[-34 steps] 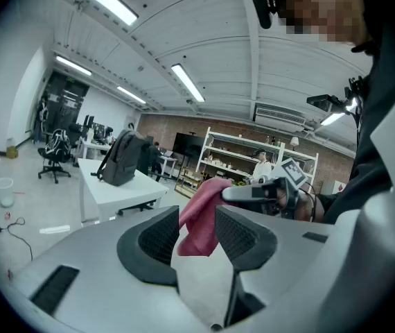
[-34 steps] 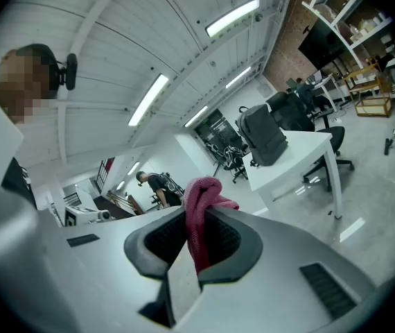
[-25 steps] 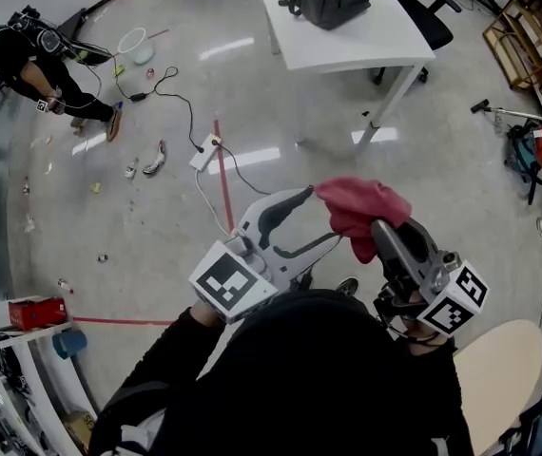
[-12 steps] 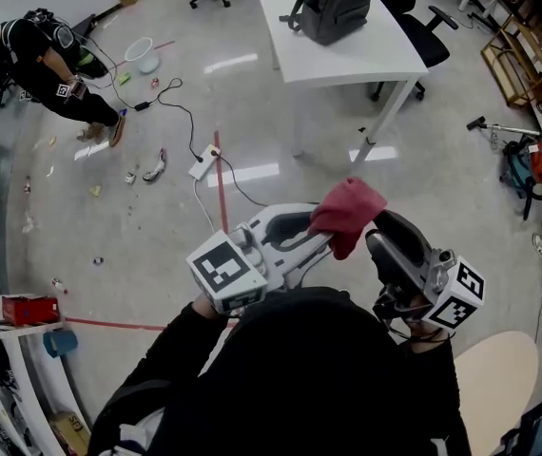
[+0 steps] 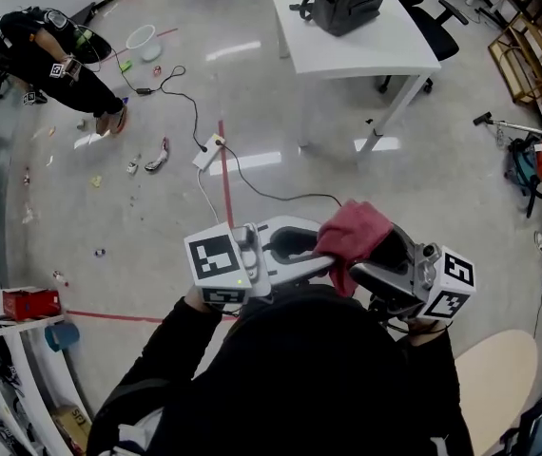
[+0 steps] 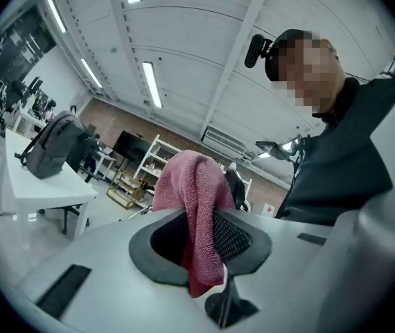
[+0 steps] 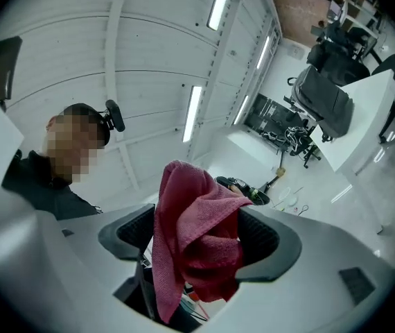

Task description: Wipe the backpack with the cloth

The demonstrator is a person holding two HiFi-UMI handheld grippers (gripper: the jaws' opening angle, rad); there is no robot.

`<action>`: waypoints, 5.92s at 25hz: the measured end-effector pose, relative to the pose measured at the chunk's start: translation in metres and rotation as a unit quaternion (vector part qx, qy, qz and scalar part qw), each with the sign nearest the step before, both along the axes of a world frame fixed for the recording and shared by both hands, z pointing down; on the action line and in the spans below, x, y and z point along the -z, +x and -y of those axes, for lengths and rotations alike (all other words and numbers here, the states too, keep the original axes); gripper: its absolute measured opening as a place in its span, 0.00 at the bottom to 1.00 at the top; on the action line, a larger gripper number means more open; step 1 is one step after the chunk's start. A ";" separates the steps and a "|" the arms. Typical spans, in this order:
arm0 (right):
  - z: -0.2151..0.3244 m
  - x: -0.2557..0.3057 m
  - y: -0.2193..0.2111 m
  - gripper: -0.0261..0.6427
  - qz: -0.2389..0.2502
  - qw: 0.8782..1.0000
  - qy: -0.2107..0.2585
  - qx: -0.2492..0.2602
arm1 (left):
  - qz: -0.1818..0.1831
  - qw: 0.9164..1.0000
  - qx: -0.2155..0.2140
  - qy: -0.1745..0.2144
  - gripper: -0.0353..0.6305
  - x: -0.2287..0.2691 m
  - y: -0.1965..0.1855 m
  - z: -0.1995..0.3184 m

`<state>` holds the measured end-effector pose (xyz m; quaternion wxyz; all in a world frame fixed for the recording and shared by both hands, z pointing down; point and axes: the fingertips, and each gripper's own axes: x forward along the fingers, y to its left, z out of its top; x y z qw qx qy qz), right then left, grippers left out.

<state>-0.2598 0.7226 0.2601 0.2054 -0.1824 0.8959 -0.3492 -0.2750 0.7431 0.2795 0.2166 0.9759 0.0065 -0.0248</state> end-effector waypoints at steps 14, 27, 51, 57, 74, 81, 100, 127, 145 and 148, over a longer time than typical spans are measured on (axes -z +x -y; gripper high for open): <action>0.051 -0.042 -0.064 0.19 -0.035 0.997 -0.048 -0.050 | -0.016 0.994 -0.007 -0.108 0.21 -0.047 -0.076 0.050; 0.155 -0.086 0.005 0.18 -0.098 0.986 -0.052 -0.121 | 0.063 0.955 0.284 -0.050 0.30 -0.064 -0.095 0.176; 0.304 -0.134 0.226 0.18 -0.181 0.973 -0.088 -0.114 | 0.120 0.951 0.282 -0.043 0.30 -0.058 0.142 0.303; 0.349 -0.144 0.241 0.18 -0.197 0.966 -0.094 -0.137 | 0.127 0.956 0.259 -0.049 0.30 -0.081 0.154 0.345; 0.582 -0.072 0.203 0.18 -0.251 0.946 -0.020 -0.203 | 0.079 0.974 0.211 -0.037 0.30 -0.080 0.111 0.586; 0.669 0.023 0.191 0.18 -0.280 0.926 0.157 -0.202 | 0.086 0.961 0.259 -0.044 0.30 -0.089 0.084 0.632; 0.812 0.042 0.251 0.18 -0.294 0.932 0.206 -0.055 | 0.097 0.887 0.448 -0.056 0.30 -0.064 0.165 0.675; 0.873 0.047 0.257 0.18 -0.376 0.884 0.217 -0.175 | 0.103 0.901 0.414 -0.075 0.30 -0.084 0.116 0.718; 0.817 0.065 0.136 0.18 -0.247 0.953 0.173 -0.019 | 0.088 0.902 0.412 -0.095 0.30 -0.094 0.073 0.715; 0.860 0.058 0.189 0.18 -0.244 0.958 0.124 -0.087 | 0.091 0.901 0.415 -0.094 0.30 -0.088 0.086 0.714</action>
